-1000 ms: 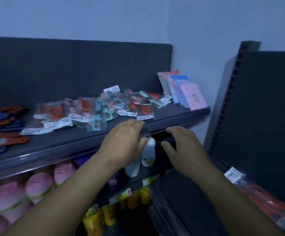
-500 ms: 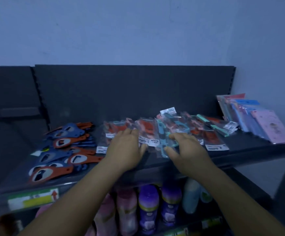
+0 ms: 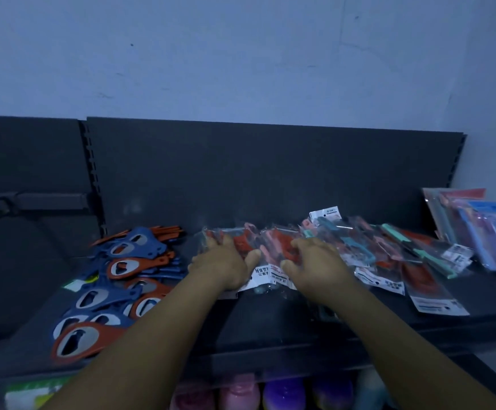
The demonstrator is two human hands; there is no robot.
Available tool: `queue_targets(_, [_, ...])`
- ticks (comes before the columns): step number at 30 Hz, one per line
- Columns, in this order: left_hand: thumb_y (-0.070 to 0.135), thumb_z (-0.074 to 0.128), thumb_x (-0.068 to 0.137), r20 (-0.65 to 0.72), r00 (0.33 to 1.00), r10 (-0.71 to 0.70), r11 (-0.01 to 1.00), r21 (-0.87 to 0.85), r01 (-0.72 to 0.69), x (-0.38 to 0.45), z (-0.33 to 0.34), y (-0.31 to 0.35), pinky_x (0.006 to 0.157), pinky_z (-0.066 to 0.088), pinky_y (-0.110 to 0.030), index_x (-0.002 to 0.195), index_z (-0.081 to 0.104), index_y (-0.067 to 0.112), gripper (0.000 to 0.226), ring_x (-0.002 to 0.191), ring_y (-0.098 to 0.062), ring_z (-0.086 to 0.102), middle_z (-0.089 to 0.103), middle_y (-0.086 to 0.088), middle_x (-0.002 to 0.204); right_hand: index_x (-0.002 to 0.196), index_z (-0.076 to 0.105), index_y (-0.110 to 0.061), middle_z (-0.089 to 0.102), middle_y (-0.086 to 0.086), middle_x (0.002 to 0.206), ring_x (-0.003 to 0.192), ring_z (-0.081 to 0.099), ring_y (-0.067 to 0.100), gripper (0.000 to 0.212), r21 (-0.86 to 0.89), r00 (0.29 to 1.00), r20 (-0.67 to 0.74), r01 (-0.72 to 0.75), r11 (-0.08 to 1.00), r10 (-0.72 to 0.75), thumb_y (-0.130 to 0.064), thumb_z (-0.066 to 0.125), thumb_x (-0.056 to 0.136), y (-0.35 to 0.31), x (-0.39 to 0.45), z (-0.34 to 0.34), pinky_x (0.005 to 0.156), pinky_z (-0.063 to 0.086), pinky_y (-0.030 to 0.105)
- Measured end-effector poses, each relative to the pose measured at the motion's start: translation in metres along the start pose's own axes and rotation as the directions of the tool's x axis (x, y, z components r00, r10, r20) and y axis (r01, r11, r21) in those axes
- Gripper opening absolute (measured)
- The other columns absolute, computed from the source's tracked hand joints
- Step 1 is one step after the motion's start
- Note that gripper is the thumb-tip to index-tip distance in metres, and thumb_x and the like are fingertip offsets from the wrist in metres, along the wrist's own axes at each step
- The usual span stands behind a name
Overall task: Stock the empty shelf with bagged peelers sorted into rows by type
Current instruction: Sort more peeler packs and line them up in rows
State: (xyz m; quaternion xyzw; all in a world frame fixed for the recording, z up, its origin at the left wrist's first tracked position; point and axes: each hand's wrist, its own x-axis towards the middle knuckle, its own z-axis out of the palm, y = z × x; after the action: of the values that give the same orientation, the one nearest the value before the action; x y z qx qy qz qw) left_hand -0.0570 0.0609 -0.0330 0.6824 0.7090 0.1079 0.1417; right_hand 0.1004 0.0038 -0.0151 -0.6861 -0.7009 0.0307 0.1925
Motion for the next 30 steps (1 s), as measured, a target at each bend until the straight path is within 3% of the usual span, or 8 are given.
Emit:
queue_targets(3, [0.066, 0.031, 0.089, -0.043, 0.999, -0.027, 0.997, -0.079, 0.024, 0.009, -0.001, 0.006, 0.109, 0.033, -0.052, 0.147, 0.018, 0.016, 0.078, 0.136, -0.041, 0.031, 0.003, -0.019, 0.157, 0.127, 0.050, -0.016, 0.051, 0.010, 0.131, 0.122, 0.045, 0.026, 0.042, 0.002, 0.998, 0.050, -0.040, 0.999, 0.040, -0.042, 0.045, 0.094, 0.005, 0.016, 0.003, 0.111, 0.031, 0.040])
queue_targets(7, [0.043, 0.056, 0.089, -0.152, 0.986, -0.063, 0.969, -0.245, 0.025, 0.013, -0.003, 0.014, 0.098, 0.046, -0.044, 0.127, 0.040, 0.016, 0.050, 0.109, -0.037, 0.054, 0.028, -0.016, 0.134, 0.125, 0.053, -0.018, 0.053, 0.009, 0.128, 0.120, 0.047, 0.027, 0.045, 0.021, 0.995, 0.093, -0.046, 0.999, 0.044, -0.048, 0.041, 0.093, 0.010, 0.031, 0.008, 0.110, 0.032, 0.044])
queue_targets(12, [0.025, 0.076, 0.078, -0.135, 0.971, -0.196, 0.864, -0.493, 0.106, 0.010, -0.006, 0.023, 0.088, 0.053, -0.037, 0.130, 0.029, 0.013, 0.071, 0.104, -0.037, 0.056, 0.026, -0.018, 0.132, 0.127, 0.048, -0.019, 0.048, 0.006, 0.128, 0.113, 0.051, 0.025, 0.046, 0.153, 0.996, 0.089, -0.039, 0.987, 0.026, -0.032, 0.062, 0.085, 0.010, 0.039, 0.005, 0.098, 0.043, 0.036])
queue_targets(17, [0.024, 0.083, 0.071, -0.068, 0.964, -0.258, 0.787, -0.593, 0.169, 0.012, -0.008, 0.021, 0.085, 0.055, -0.040, 0.123, 0.033, 0.008, 0.074, 0.097, -0.029, 0.064, 0.061, -0.013, 0.110, 0.146, 0.022, -0.012, 0.041, 0.009, 0.142, 0.112, 0.050, 0.020, 0.075, 0.284, 0.992, 0.122, -0.073, 0.956, 0.039, -0.018, 0.066, 0.086, 0.009, 0.041, 0.001, 0.092, 0.041, 0.030])
queue_targets(21, [0.019, 0.083, 0.070, -0.107, 0.956, -0.272, 0.748, -0.648, 0.140, 0.011, -0.007, 0.022, 0.085, 0.055, -0.039, 0.121, 0.038, 0.010, 0.069, 0.100, -0.029, 0.063, 0.061, -0.011, 0.114, 0.144, 0.024, -0.013, 0.057, 0.008, 0.121, 0.087, 0.052, 0.015, 0.073, 0.349, 0.988, 0.151, -0.079, 0.934, 0.027, -0.014, 0.065, 0.085, 0.006, 0.042, 0.002, 0.075, 0.042, 0.026])
queue_targets(23, [0.014, 0.079, 0.074, -0.149, 0.960, -0.237, 0.740, -0.668, 0.079, 0.007, -0.007, 0.025, 0.076, 0.053, -0.033, 0.128, 0.035, 0.011, 0.069, 0.098, -0.026, 0.062, 0.057, -0.010, 0.120, 0.142, 0.030, -0.016, 0.061, 0.003, 0.114, 0.079, 0.059, 0.013, 0.068, 0.385, 0.989, 0.148, -0.058, 0.921, 0.000, -0.017, 0.065, 0.083, 0.004, 0.043, 0.005, 0.067, 0.046, 0.026])
queue_targets(28, [0.013, 0.069, 0.084, -0.206, 0.953, -0.223, 0.735, -0.678, 0.025, 0.003, -0.009, 0.032, 0.081, 0.046, -0.031, 0.148, 0.011, 0.022, 0.088, 0.113, -0.031, 0.053, 0.029, -0.015, 0.145, 0.108, 0.041, -0.025, 0.048, -0.008, 0.090, 0.071, 0.046, 0.005, 0.025, 0.483, 0.991, 0.134, -0.063, 0.873, -0.003, -0.035, 0.057, 0.091, -0.001, 0.042, 0.002, 0.060, 0.037, 0.022])
queue_targets(30, [0.012, 0.072, 0.081, -0.143, 0.956, -0.255, 0.710, -0.699, 0.085, 0.003, -0.010, 0.030, 0.081, 0.053, -0.035, 0.145, 0.019, 0.017, 0.083, 0.106, -0.032, 0.059, 0.042, -0.017, 0.138, 0.105, 0.042, -0.021, 0.047, -0.009, 0.083, 0.064, 0.043, -0.001, 0.023, 0.491, 0.991, 0.127, -0.089, 0.866, 0.030, -0.032, 0.057, 0.092, -0.001, 0.043, 0.003, 0.052, 0.033, 0.018])
